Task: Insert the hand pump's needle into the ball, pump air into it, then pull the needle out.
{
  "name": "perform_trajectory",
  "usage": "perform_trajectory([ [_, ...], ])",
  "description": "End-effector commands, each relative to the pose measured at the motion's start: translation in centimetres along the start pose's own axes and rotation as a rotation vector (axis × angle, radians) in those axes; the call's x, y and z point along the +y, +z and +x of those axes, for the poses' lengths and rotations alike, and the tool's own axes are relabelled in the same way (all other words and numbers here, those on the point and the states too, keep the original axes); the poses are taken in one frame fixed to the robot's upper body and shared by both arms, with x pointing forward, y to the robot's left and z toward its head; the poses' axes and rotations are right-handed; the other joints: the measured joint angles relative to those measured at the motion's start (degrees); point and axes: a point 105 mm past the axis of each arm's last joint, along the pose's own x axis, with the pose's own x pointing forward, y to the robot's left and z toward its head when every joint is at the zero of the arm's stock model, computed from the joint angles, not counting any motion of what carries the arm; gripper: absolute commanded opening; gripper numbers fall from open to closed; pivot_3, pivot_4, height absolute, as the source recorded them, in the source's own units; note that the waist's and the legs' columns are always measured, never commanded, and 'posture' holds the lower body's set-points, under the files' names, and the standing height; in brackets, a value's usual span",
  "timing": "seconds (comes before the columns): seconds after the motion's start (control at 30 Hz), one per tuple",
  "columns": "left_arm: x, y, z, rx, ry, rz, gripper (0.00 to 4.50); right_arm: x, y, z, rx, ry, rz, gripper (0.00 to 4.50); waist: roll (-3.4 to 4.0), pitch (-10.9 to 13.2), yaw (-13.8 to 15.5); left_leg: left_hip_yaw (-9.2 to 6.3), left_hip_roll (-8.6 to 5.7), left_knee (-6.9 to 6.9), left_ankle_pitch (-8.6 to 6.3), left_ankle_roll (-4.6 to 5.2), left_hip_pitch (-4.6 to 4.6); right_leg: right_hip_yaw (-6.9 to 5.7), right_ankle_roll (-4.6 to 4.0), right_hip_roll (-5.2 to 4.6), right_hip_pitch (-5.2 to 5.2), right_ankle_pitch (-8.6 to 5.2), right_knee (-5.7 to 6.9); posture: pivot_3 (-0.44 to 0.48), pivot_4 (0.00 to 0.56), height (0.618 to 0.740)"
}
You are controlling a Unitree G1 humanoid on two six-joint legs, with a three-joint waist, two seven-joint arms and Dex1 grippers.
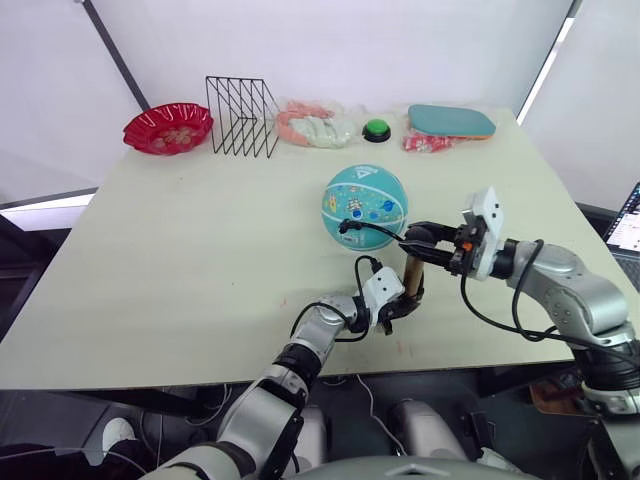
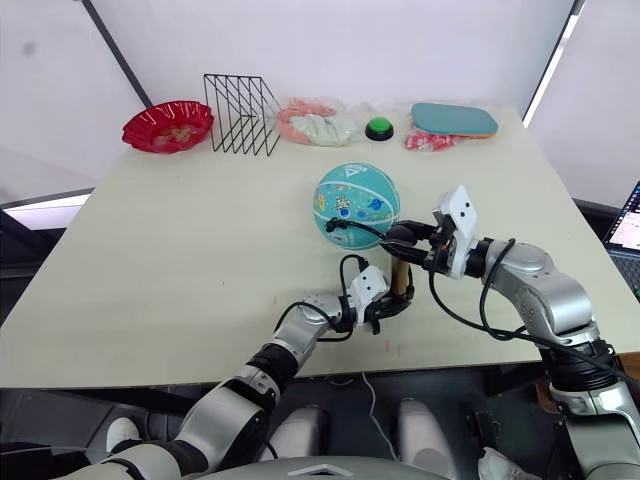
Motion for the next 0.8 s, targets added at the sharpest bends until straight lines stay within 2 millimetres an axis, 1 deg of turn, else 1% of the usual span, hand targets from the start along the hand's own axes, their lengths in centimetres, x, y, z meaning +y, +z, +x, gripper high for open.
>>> perform_trajectory([
  [0.03,-1.6,-3.8,-0.6,0.118,-0.040,-0.079,1.05,-0.1,3.4,-1.8,-0.008,-0.019,-0.033,1.64,0.19,0.2,0.2,0.00,-0.02,0.02,0.00,0.00,-0.12,0.00,0.01,-0.02,-0.10,0.00,0.00,0.000,0.150,0.740],
  [0.13,-1.6,-3.8,-0.6,0.118,-0.042,-0.081,1.05,0.2,7.1,-3.3,-0.026,-0.025,-0.099,1.64,0.55,0.8,0.6,-0.01,-0.17,0.09,0.01,0.01,-0.49,0.05,0.03,-0.10,-0.41,0.03,0.00,0.000,0.150,0.740],
  [0.23,-1.7,-3.8,-0.5,0.118,-0.045,-0.081,1.05,0.5,9.2,-4.1,-0.032,-0.035,-0.120,1.64,0.54,1.0,1.0,0.01,-0.27,0.11,0.01,0.02,-0.62,0.05,0.08,-0.19,-0.49,0.06,-0.01,0.000,0.150,0.740],
  [0.33,-1.8,-3.8,-0.5,0.122,-0.054,-0.085,1.05,0.9,12.4,-5.1,-0.083,-0.048,-0.135,1.64,0.50,1.3,1.3,0.02,-0.27,0.13,0.01,0.02,-0.71,0.05,0.04,-0.22,-0.56,0.04,-0.02,0.000,0.150,0.740],
  [0.47,-1.8,-3.8,-0.4,0.122,-0.055,-0.086,1.05,1.1,15.4,-6.2,-0.124,-0.069,-0.139,1.64,0.47,1.3,1.4,-0.01,-0.27,0.27,0.02,0.03,-1.04,0.02,0.06,-0.24,-0.80,0.06,-0.01,0.000,0.150,0.740],
  [0.53,-1.8,-3.8,-0.4,0.121,-0.055,-0.088,1.05,1.0,16.0,-6.6,-0.123,-0.083,-0.136,1.64,0.46,1.3,1.4,-0.01,-0.28,0.28,0.02,0.03,-1.10,0.01,0.06,-0.25,-0.84,0.07,-0.01,0.000,0.150,0.740],
  [0.63,-1.8,-3.8,-0.4,0.121,-0.055,-0.090,1.05,1.1,16.2,-6.8,-0.113,-0.090,-0.138,1.64,0.45,1.3,1.4,-0.01,-0.28,0.28,0.02,0.03,-1.13,0.00,0.06,-0.25,-0.86,0.07,-0.01,0.000,0.150,0.740],
  [0.8,-1.8,-3.7,-0.4,0.120,-0.058,-0.087,1.05,0.6,14.3,-6.5,-0.040,-0.094,-0.114,1.64,0.47,1.3,1.4,0.00,-0.28,0.28,0.02,0.03,-1.11,0.01,0.06,-0.25,-0.86,0.07,-0.01,0.000,0.150,0.740],
])
